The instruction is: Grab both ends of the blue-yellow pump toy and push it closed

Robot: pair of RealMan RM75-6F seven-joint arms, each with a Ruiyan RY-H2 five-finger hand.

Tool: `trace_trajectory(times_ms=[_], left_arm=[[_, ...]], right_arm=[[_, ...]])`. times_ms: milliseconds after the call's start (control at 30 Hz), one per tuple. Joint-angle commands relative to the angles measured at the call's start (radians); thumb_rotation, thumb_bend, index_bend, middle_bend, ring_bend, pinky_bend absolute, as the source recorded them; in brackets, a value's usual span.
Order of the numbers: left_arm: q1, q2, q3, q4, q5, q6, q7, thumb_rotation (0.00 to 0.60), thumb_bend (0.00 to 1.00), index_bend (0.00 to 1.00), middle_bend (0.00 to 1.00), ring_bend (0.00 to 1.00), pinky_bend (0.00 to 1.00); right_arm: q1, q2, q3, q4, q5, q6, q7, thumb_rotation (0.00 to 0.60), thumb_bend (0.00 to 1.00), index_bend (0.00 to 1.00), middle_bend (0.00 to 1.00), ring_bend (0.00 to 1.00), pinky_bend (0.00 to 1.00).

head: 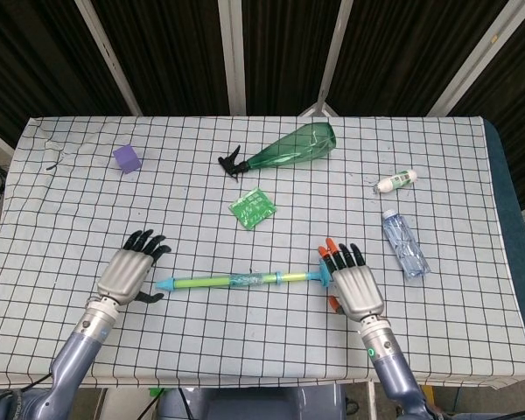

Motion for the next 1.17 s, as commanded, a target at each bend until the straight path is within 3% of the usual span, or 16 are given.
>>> trace_trajectory(times_ms=[33, 267, 433, 633, 867, 1167], left_arm=[[0.045, 0.051, 0.022, -0.019, 0.058, 0.049, -0.054, 0.6, 0.18, 0.15, 0.05, 0.0, 0.0], [0.177, 0.157, 0.084, -0.026, 0.203, 0.203, -0.206, 0.6, 0.17, 0.06, 0.0, 0.0, 0.0], [0.278, 0.197, 0.125, -0.003, 0.291, 0.333, -0.286, 0.6, 0.15, 0.0, 0.0, 0.0, 0.0], [0.394, 0.21, 0.157, 0.091, 0.386, 0.485, -0.38, 0.6, 0.15, 0.0, 0.0, 0.0, 0.0], [0.448, 0.208, 0.147, 0.198, 0.383, 0.532, -0.42, 0.6, 0.15, 0.0, 0.0, 0.0, 0.0], [0.434, 0.195, 0.106, 0.244, 0.342, 0.459, -0.459, 0.6, 0.15, 0.0, 0.0, 0.0, 0.0]], right_arm=[[-0.04, 0.071, -0.033, 0.002, -0.067, 0.03, 0.069, 0.6, 0.22, 0.0, 0.0, 0.0, 0.0], [-0.143, 0.227, -0.095, 0.033, -0.221, 0.113, 0.291, 0.6, 0.2, 0.0, 0.0, 0.0, 0.0], [-0.245, 0.295, -0.138, 0.088, -0.344, 0.249, 0.451, 0.6, 0.2, 0.0, 0.0, 0.0, 0.0], [-0.367, 0.334, -0.195, 0.239, -0.492, 0.419, 0.62, 0.6, 0.2, 0.0, 0.0, 0.0, 0.0], [-0.42, 0.352, -0.186, 0.288, -0.46, 0.446, 0.685, 0.6, 0.2, 0.0, 0.0, 0.0, 0.0], [-0.437, 0.355, -0.151, 0.277, -0.427, 0.426, 0.69, 0.6, 0.2, 0.0, 0.0, 0.0, 0.0]])
